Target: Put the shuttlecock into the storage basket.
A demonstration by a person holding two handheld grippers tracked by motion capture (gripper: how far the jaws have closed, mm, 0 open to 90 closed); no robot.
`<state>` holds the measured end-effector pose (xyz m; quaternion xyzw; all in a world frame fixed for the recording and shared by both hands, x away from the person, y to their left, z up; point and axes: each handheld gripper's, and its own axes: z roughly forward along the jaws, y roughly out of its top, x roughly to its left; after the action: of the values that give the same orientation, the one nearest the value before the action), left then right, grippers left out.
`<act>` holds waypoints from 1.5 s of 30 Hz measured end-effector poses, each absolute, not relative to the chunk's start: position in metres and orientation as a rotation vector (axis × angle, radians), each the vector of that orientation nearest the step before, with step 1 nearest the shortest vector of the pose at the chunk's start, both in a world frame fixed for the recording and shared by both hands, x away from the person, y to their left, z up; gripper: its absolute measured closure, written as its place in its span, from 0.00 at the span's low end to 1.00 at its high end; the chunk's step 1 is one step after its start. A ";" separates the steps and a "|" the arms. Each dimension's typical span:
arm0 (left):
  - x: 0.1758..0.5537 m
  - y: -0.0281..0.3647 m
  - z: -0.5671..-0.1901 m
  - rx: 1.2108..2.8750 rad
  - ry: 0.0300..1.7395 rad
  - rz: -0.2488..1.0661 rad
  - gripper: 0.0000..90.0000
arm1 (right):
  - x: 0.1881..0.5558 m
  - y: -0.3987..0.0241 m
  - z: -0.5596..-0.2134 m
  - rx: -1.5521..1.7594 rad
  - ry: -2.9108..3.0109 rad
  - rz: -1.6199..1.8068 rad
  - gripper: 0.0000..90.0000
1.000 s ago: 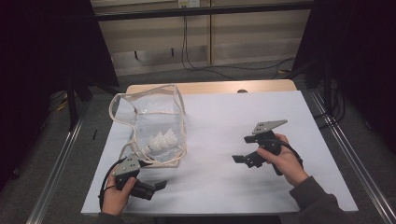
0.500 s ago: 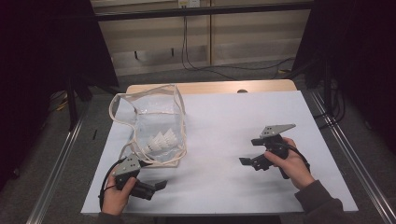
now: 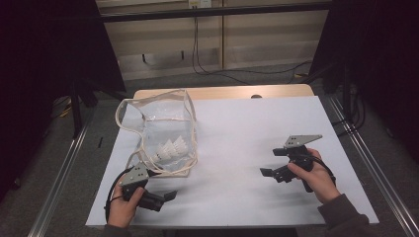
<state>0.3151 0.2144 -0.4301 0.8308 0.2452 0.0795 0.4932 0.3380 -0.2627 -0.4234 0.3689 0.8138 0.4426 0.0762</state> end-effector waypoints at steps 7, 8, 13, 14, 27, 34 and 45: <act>0.315 0.214 -0.430 2.012 0.594 0.192 0.04 | 0.334 -0.271 -0.427 1.121 2.424 1.333 0.04; 0.315 0.214 -0.430 2.013 0.594 0.191 0.04 | 0.334 -0.272 -0.427 1.120 2.423 1.332 0.04; 0.315 0.214 -0.430 2.018 0.594 0.191 0.04 | 0.330 -0.277 -0.429 1.128 2.411 1.338 0.04; 0.315 0.214 -0.430 2.020 0.594 0.189 0.04 | 0.330 -0.278 -0.430 1.128 2.409 1.334 0.04; 0.315 0.213 -0.430 2.023 0.592 0.190 0.04 | 0.323 -0.287 -0.433 1.133 2.395 1.342 0.04; 0.315 0.213 -0.431 2.026 0.592 0.192 0.04 | 0.320 -0.292 -0.437 1.140 2.395 1.333 0.04; 0.315 0.213 -0.431 2.025 0.592 0.192 0.04 | 0.313 -0.297 -0.439 1.147 2.391 1.331 0.04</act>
<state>0.3151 0.2126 -0.4306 0.8334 0.2438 0.0790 0.4896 0.3134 -0.2974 -0.4389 0.3850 0.8027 0.4470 0.0872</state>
